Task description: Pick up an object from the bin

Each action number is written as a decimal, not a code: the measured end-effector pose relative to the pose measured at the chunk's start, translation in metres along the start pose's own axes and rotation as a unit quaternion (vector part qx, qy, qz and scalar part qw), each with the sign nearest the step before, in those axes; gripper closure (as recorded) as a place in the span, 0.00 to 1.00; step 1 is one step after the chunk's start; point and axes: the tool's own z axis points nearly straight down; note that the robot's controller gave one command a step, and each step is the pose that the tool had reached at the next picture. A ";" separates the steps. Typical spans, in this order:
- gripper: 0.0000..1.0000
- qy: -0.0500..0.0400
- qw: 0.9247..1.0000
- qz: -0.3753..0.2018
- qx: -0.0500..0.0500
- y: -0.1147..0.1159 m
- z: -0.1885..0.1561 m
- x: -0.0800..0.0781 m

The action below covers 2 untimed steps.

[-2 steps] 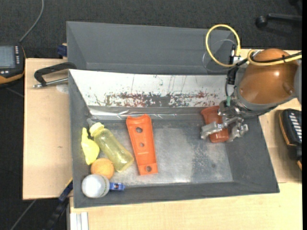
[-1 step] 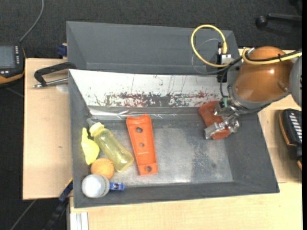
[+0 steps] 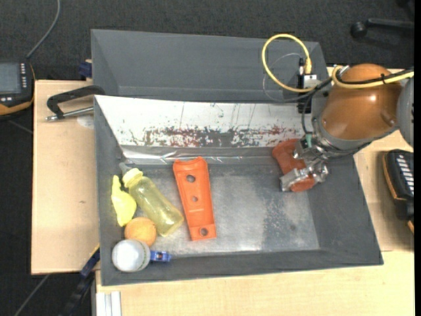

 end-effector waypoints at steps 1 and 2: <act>1.00 -0.002 1.000 -0.001 0.000 0.012 -0.036 0.004; 1.00 -0.001 1.000 0.011 0.002 0.012 -0.089 -0.001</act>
Offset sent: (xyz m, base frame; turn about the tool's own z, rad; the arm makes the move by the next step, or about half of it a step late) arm -0.0142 -0.0040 0.0910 0.0216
